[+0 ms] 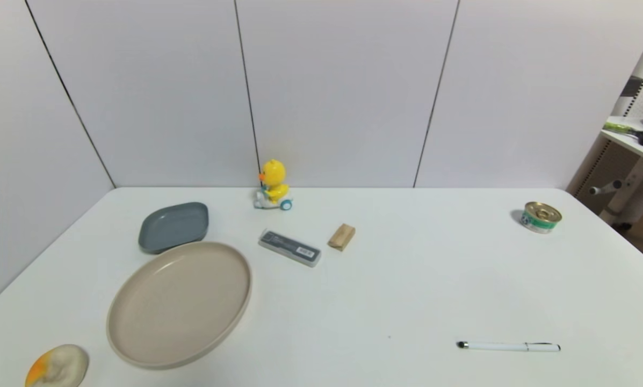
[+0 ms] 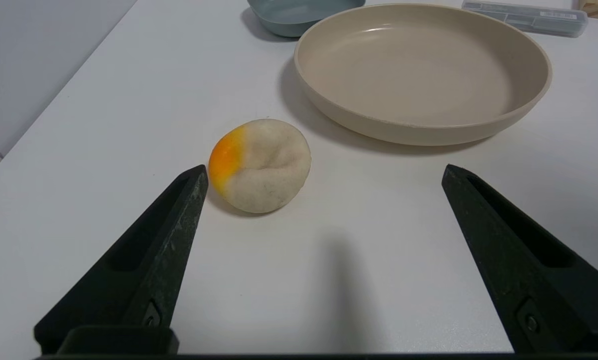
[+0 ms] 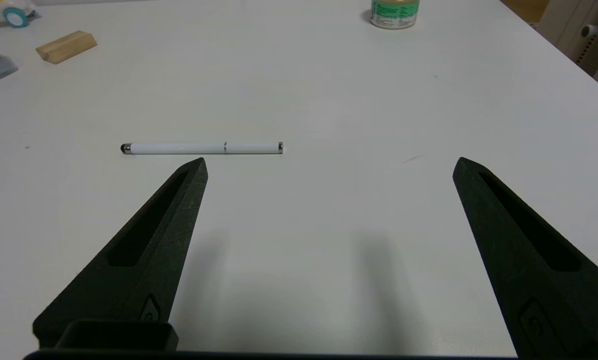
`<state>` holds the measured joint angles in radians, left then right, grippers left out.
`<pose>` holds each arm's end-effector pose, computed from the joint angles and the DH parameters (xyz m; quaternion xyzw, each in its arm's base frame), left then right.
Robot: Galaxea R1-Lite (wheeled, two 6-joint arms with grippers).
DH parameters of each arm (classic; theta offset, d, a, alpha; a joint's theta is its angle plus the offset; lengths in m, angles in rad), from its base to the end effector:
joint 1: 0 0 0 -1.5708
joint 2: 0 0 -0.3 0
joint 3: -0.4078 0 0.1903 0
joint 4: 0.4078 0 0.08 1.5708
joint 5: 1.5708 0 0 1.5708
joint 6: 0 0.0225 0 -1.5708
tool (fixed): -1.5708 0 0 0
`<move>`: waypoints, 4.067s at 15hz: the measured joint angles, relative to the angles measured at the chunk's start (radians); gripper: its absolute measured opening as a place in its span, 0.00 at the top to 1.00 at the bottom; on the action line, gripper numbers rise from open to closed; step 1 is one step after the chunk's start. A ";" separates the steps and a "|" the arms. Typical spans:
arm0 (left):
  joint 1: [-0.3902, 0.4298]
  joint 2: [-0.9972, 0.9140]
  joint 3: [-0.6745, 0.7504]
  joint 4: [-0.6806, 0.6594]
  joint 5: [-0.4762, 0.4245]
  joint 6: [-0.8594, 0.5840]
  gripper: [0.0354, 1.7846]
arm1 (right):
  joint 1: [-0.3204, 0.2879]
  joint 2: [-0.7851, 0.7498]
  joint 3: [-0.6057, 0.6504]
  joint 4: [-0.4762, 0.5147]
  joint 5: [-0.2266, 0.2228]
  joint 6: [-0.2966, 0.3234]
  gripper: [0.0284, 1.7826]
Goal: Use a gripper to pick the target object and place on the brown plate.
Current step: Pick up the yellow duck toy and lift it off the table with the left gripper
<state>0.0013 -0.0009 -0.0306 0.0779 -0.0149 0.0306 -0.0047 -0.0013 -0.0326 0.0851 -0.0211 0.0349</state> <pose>-0.0254 -0.0004 0.0759 0.0151 0.0231 -0.0072 0.9996 -0.0256 -0.0004 0.0757 0.0172 0.0254 -0.0133 0.9994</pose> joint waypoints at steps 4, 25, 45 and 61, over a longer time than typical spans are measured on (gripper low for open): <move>0.000 0.000 0.000 0.000 0.000 0.000 0.06 | 0.000 0.000 0.000 0.000 0.000 0.000 0.05; -0.078 0.474 -0.497 -0.036 0.008 0.008 0.06 | 0.000 0.000 0.000 0.000 0.000 0.000 0.05; -0.147 1.875 -1.460 -0.296 -0.617 0.244 0.06 | 0.000 0.000 0.000 0.000 0.000 0.000 0.05; -0.165 2.270 -1.632 -0.572 -0.613 0.247 0.06 | 0.000 0.000 0.000 0.000 0.000 0.000 0.05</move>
<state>-0.1640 2.2696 -1.6630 -0.4940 -0.6281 0.2781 -0.0047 -0.0013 -0.0321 0.0855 -0.0215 0.0351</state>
